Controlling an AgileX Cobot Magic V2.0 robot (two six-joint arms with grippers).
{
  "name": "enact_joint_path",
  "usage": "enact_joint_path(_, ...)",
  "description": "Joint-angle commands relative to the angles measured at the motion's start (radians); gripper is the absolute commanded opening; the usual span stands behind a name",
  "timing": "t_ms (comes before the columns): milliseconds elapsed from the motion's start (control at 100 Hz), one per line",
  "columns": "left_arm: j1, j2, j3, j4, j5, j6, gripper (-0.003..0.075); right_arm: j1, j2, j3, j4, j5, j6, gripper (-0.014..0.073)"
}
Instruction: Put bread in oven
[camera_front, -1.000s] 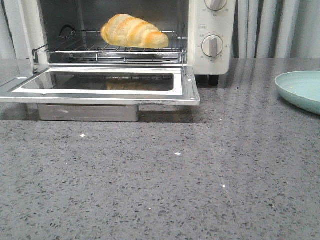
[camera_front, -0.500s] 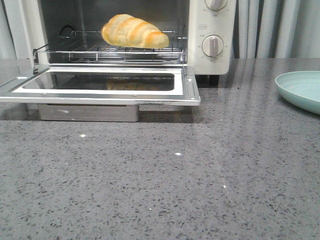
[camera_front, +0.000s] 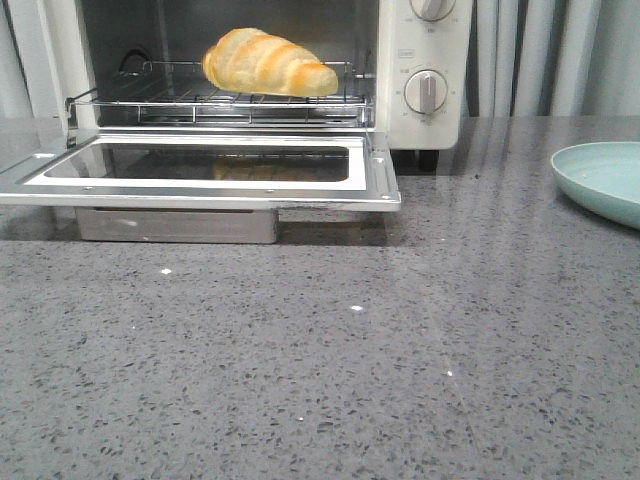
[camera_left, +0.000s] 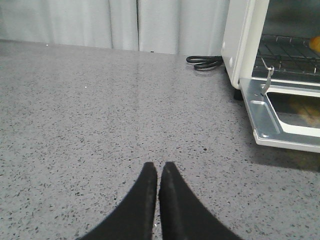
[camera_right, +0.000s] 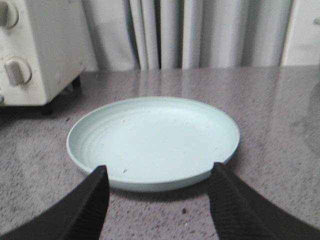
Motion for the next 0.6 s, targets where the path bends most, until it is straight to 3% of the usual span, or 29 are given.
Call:
enact_joint_path(0,0.001,-0.025,-0.03,-0.002,-0.085,-0.001,-0.0021,-0.019,-0.014,0.025,-0.011,-0.083,-0.01,0.0393)
enact_joint_path(260,0.001,-0.025,-0.03,-0.002,-0.085,-0.001,-0.0021,-0.021,-0.046,0.025,-0.022,0.052,-0.01,0.0393)
enact_joint_path(590,0.001,-0.025,-0.03,-0.002,-0.085,-0.001,-0.0021,-0.021,-0.046,0.025,-0.026,0.032,-0.01,0.0393)
